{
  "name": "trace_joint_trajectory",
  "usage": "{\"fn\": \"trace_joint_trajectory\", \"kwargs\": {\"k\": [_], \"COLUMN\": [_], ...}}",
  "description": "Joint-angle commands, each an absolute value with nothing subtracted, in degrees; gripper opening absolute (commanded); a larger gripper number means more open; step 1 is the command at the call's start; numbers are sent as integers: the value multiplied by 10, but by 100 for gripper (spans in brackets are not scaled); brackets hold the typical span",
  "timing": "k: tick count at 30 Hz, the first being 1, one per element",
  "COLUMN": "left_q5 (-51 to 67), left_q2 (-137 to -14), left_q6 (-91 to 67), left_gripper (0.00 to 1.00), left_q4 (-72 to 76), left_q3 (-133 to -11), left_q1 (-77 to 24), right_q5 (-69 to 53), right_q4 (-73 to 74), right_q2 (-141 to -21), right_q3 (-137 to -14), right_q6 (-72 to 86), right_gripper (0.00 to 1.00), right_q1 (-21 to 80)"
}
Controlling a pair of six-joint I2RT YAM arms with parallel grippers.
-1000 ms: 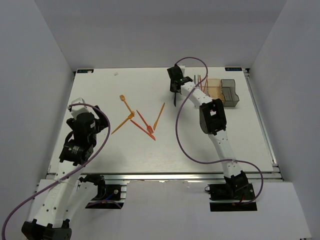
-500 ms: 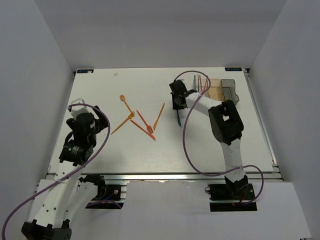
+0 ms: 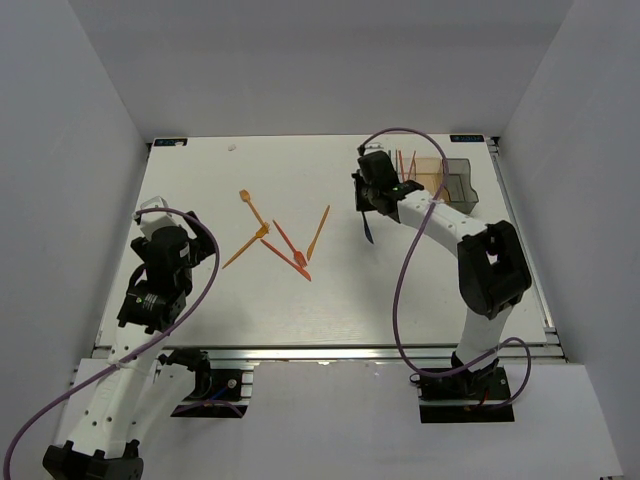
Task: Sort the eating utensils into containers
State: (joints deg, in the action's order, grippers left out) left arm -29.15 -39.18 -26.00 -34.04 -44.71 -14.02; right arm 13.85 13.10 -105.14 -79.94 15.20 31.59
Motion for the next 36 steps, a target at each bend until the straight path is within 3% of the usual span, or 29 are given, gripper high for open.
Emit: {"fn": "trace_joint_trajectory", "kwargs": {"k": [1, 7, 14, 21, 35, 36], "left_q5": [-297, -296, -292, -287, -287, -287], "left_q2": [-389, -394, -403, -418, -417, -415], "left_q6": [-263, -263, -262, -260, -259, -259], "left_gripper": [98, 98, 98, 98, 98, 98], "left_q4": [-337, -337, -334, -334, -333, -333], "left_q3": [-451, -450, -449, -449, -449, -449], "left_q1": [-142, -142, -143, -142, -142, -142], "right_q5": [161, 125, 104, 69, 87, 96], "right_q4": [115, 103, 41, -88, -158, -172], "right_q2": [-1028, -1058, -1161, -1207, -1194, -1182], "right_q3": [-813, -922, -1008, -986, -869, -858], "right_q6": [116, 52, -15, -29, -16, -11], "right_gripper": [0, 0, 0, 0, 0, 6], "right_q1": [293, 174, 107, 72, 62, 62]}}
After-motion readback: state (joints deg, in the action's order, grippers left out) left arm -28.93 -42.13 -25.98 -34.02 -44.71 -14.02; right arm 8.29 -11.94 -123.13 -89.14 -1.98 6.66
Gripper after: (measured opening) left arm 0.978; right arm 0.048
